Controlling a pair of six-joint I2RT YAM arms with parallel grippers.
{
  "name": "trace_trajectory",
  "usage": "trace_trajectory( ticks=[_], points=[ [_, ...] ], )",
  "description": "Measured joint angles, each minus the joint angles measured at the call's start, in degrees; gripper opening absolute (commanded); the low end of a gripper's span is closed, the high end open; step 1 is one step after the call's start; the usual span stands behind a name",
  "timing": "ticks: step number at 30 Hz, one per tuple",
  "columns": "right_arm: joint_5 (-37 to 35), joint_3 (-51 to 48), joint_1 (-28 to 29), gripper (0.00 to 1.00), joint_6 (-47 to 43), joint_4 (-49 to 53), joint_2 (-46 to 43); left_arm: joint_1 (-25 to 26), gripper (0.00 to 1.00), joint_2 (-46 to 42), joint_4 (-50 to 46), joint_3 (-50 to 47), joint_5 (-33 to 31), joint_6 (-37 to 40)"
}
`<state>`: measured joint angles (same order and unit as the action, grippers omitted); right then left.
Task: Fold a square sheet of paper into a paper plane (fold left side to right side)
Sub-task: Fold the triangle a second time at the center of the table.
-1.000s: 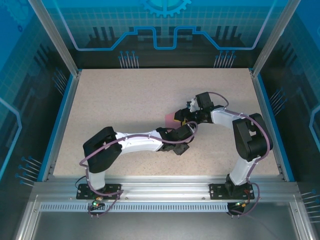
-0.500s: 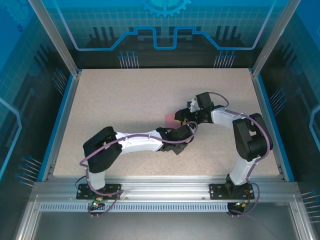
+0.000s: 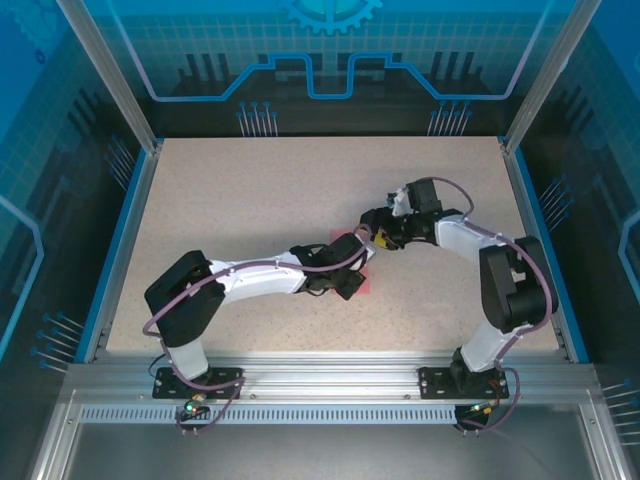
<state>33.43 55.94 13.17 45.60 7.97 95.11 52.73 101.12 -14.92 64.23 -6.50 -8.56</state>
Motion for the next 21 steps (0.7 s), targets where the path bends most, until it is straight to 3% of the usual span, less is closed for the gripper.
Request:
trace_trajectory(
  ticks=[3, 12, 21],
  points=[
    [-1.75, -2.95, -1.99, 0.59, -0.72, -0.35, -4.31, -1.68, 0.0, -0.96, 1.55, -1.73, 3.28, -1.03],
    [-5.86, -11.91, -3.02, 0.26, -5.51, 2.6, -12.52, -7.58, 0.0, -1.97, 4.61, -3.85, 11.91, -4.76],
    [-10.16, -17.25, 3.39, 0.04, -6.93, 4.94, -13.16, -10.34, 0.0, -1.97, 4.66, -4.07, 16.39, -6.38]
  ],
)
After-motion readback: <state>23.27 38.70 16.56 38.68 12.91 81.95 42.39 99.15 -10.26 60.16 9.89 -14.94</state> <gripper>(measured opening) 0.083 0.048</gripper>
